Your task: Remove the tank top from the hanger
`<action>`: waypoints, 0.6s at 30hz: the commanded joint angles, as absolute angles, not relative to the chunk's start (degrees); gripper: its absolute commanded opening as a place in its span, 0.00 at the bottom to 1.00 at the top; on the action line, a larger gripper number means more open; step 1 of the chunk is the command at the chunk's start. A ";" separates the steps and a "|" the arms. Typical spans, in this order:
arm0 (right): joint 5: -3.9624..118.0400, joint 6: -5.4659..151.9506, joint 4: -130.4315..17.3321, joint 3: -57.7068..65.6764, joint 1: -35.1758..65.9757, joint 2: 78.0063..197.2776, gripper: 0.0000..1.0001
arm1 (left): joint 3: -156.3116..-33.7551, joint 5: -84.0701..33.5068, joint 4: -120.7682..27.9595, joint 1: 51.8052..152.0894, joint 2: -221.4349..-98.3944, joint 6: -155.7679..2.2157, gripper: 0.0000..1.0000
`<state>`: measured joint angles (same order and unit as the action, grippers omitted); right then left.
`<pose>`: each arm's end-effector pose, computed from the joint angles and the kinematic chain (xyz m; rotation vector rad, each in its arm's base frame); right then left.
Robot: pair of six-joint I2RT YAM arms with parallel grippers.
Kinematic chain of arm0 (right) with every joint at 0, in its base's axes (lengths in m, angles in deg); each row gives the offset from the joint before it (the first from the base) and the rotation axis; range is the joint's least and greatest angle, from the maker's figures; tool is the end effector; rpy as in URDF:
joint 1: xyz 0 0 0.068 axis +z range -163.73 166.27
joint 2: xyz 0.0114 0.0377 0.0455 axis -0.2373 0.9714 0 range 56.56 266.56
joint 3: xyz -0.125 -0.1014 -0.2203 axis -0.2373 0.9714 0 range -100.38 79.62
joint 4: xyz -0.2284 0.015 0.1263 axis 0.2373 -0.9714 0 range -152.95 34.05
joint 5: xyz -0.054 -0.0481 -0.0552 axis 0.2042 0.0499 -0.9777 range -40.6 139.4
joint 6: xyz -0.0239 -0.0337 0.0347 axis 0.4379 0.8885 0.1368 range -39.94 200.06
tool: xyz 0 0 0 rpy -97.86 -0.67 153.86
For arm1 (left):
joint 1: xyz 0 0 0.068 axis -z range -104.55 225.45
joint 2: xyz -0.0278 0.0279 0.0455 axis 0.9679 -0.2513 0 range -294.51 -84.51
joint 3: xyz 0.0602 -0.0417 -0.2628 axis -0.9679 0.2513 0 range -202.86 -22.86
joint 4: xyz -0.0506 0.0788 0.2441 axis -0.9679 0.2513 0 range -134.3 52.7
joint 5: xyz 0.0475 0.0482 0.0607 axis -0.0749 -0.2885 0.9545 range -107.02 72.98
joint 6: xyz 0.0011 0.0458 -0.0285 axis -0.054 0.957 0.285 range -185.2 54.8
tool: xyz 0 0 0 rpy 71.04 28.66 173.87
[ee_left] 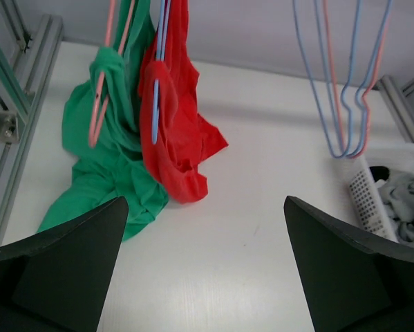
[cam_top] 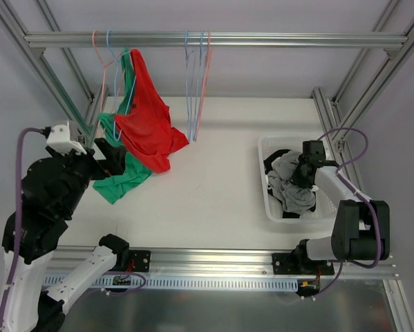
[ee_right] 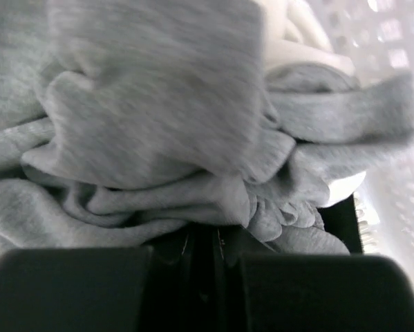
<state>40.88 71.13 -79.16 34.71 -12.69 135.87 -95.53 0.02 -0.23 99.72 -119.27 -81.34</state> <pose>0.2658 -0.0005 0.1918 0.2316 2.5535 -0.1256 0.0654 -0.0179 0.4502 -0.1055 1.6781 -0.2824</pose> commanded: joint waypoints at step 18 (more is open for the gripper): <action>34.91 57.62 -82.31 30.95 -13.02 115.90 0.88 | -133.33 -0.31 6.23 96.73 -151.45 -70.56 0.99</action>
